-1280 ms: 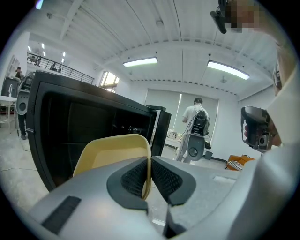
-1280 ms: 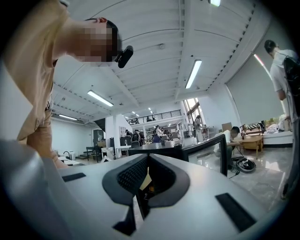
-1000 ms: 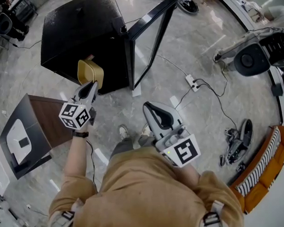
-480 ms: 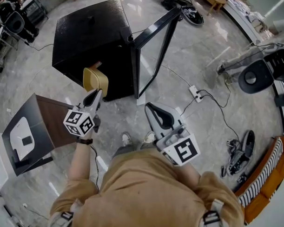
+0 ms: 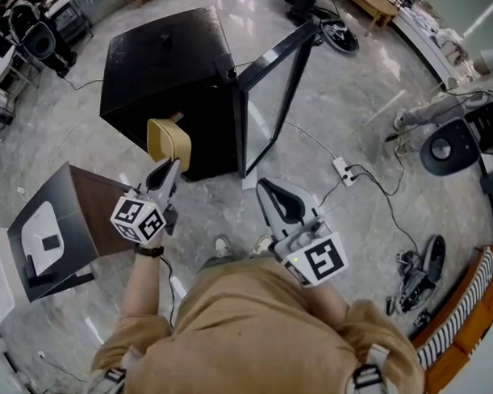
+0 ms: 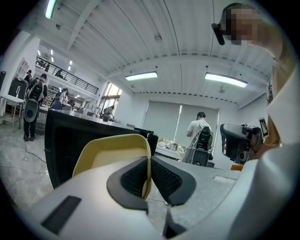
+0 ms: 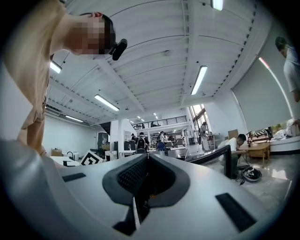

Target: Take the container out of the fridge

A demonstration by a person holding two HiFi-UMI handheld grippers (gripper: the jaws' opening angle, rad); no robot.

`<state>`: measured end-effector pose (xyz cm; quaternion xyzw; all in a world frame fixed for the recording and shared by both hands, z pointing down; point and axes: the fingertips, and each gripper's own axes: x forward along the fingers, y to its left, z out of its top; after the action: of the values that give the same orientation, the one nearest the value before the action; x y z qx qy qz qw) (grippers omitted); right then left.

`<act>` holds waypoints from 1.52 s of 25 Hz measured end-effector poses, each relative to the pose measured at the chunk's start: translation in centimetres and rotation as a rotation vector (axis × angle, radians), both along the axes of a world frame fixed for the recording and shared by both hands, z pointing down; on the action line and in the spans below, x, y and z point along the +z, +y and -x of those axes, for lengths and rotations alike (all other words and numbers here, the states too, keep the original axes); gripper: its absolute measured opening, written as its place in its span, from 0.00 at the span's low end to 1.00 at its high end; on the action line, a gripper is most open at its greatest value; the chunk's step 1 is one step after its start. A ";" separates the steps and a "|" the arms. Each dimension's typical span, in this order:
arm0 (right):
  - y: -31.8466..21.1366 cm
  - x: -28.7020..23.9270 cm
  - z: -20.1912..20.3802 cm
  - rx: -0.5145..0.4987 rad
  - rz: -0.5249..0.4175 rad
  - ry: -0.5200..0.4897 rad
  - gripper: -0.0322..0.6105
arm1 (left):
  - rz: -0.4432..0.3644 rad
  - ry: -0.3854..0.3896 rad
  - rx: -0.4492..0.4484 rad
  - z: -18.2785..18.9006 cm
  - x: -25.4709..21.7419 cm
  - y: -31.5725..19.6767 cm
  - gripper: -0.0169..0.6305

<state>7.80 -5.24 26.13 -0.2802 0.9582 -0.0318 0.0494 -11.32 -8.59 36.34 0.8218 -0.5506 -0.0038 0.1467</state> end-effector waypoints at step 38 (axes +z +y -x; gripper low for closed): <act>-1.8 -2.1 4.3 -0.117 -0.058 0.011 0.06 | -0.168 0.060 -0.215 5.6 -8.8 8.0 0.06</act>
<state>3.49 -7.07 24.03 -0.2222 0.9737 -0.0055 0.0502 -16.92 -0.64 27.58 0.7668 -0.6287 -0.0900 0.0925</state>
